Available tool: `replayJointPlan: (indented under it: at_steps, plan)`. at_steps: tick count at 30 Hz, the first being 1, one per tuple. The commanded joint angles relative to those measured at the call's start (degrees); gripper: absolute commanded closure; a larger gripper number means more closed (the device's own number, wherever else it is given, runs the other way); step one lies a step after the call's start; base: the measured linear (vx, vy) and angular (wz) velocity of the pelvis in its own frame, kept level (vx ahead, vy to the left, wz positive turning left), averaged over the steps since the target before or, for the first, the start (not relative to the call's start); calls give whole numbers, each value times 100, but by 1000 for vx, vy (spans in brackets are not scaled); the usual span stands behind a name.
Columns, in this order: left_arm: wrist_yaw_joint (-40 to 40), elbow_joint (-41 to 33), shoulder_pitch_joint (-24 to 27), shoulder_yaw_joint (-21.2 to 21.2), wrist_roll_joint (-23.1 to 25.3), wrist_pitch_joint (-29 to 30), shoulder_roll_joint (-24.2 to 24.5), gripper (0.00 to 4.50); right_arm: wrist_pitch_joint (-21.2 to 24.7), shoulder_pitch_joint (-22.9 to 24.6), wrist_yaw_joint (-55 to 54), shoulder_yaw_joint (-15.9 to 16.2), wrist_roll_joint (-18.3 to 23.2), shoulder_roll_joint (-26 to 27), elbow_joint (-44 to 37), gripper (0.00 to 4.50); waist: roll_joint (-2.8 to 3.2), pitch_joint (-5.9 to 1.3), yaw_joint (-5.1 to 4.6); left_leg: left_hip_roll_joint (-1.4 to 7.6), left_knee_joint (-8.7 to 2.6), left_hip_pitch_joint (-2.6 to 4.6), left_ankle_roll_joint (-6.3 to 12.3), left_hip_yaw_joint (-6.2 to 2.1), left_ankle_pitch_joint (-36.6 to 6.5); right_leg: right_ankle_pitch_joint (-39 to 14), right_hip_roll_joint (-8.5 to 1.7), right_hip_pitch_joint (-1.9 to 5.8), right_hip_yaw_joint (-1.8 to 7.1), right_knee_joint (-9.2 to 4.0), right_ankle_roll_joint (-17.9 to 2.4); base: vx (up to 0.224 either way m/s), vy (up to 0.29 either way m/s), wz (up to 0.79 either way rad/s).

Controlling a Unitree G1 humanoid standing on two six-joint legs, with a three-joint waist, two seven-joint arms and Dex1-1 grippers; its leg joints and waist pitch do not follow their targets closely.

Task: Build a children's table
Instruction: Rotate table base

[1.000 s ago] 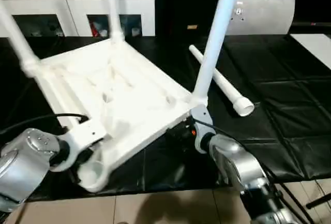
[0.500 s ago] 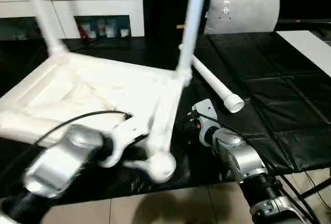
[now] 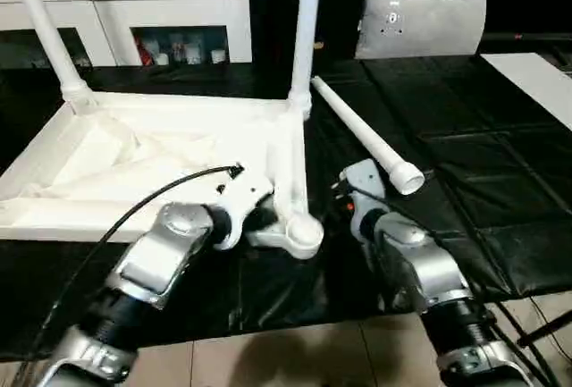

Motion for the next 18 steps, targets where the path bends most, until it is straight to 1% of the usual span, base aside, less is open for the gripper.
replayJointPlan:
  at_steps: [1,2,3,4,5,6,7,8,9,10,11,12,13,14,15,16,17,18]
  plan:
    - [49,-390,6,255,-245,-233,-91,444,211,-30,-125,-178,65,-54,-299,0,32,-385,30,143,-406,30,45,-46,-1259,-1366,-247,302,267,-428,-1025,0,0,0]
    - [53,-492,41,330,-314,-246,-134,444,270,-31,-149,-211,72,-66,-369,0,27,-389,40,156,-405,38,59,-41,-1252,-1321,-251,297,269,-424,-1070,0,0,0]
    - [161,-723,126,564,-479,-167,-289,444,353,1,-167,-271,112,-74,-544,0,40,-388,47,157,-402,45,63,-36,-1248,-1291,-248,294,271,-417,-1093,0,0,0]
    - [281,-912,211,761,-609,-88,-420,444,395,49,-196,-308,127,-76,-708,0,34,-380,57,157,-405,33,80,-30,-1209,-1252,-245,303,269,-422,-1110,0,0,0]
    - [384,-1053,295,887,-697,-96,-507,416,438,106,-215,-333,138,-76,-875,0,28,-374,65,160,-398,25,77,-24,-1208,-1257,-249,307,271,-417,-1107,0,0,0]
    - [536,-1255,440,1005,-742,-146,-591,408,519,208,-236,-371,191,-47,-1135,0,9,-369,68,150,-405,35,95,-20,-1285,-1434,-236,290,265,-445,-1033,0,0,0]
    - [704,-1431,601,1144,-822,-149,-708,408,647,326,-311,-413,229,-6,-1437,0,16,-362,69,153,-406,32,93,-22,-1325,-1500,-234,296,267,-442,-999,0,0,0]
    - [857,-1587,745,1239,-848,-90,-791,408,794,456,-373,-456,301,56,-1732,0,-2,-348,73,162,-417,25,97,-21,-1359,-1605,-235,294,274,-470,-902,0,0,0]
    - [1130,-1795,960,1396,-835,-30,-946,402,973,691,-463,-488,413,154,-2233,0,-12,-342,70,162,-427,24,92,-20,-1409,-1766,-222,286,268,-490,-796,0,0,0]
    - [1130,-1795,960,1396,-835,-30,-946,373,973,691,-463,-488,413,154,-2233,0,-7,-343,67,164,-426,27,83,-23,-1431,-1829,-218,277,270,-494,-741,0,0,0]
    - [1361,-2039,1200,1492,-760,-119,-1052,373,1078,966,-521,-430,470,238,-2764,0,-4,-341,56,152,-438,37,58,-32,-1545,-2020,-202,250,259,-515,-660,0,0,0]
    - [1438,-2177,1326,1518,-727,-182,-1082,365,1138,1104,-550,-382,478,271,-3021,0,-17,-324,57,167,-449,37,32,-38,-1647,-2167,-210,236,263,-540,-558,0,0,0]
    - [1526,-2294,1415,1592,-743,-179,-1154,365,1193,1233,-543,-293,475,276,-3244,0,-7,-316,62,168,-458,35,15,-50,-1709,-2275,-212,235,257,-547,-504,0,0,0]
    - [1585,-2364,1466,1646,-758,-167,-1206,351,1225,1312,-534,-234,472,276,-3381,0,-10,-306,51,161,-461,40,-12,-50,-1819,-2460,-204,211,255,-573,-398,0,0,0]
    - [1683,-2422,1494,1715,-751,-150,-1268,336,1245,1376,-595,-226,476,333,-3493,0,-4,-289,39,153,-460,55,-45,-56,-1967,-2717,-205,183,247,-613,-291,0,0,0]
    - [1779,-2491,1521,1785,-754,-103,-1330,325,1308,1436,-678,-239,481,400,-3613,0,-8,-284,29,141,-452,61,-62,-58,-2042,-2864,-204,162,241,-630,-232,0,0,0]
    - [1859,-2549,1547,1815,-752,-72,-1351,324,1375,1484,-733,-244,484,443,-3725,0,-62,-232,88,45,-600,-258,86,-304,-2211,-2959,-297,401,-26,-497,-191,0,0,0]
    - [1903,-2591,1563,1826,-729,-79,-1342,324,1339,1530,-759,-234,478,465,-3814,0,6,-239,7,63,-628,-249,87,-437,-2715,-3233,-292,373,-154,-590,-34,-31,-15,33]
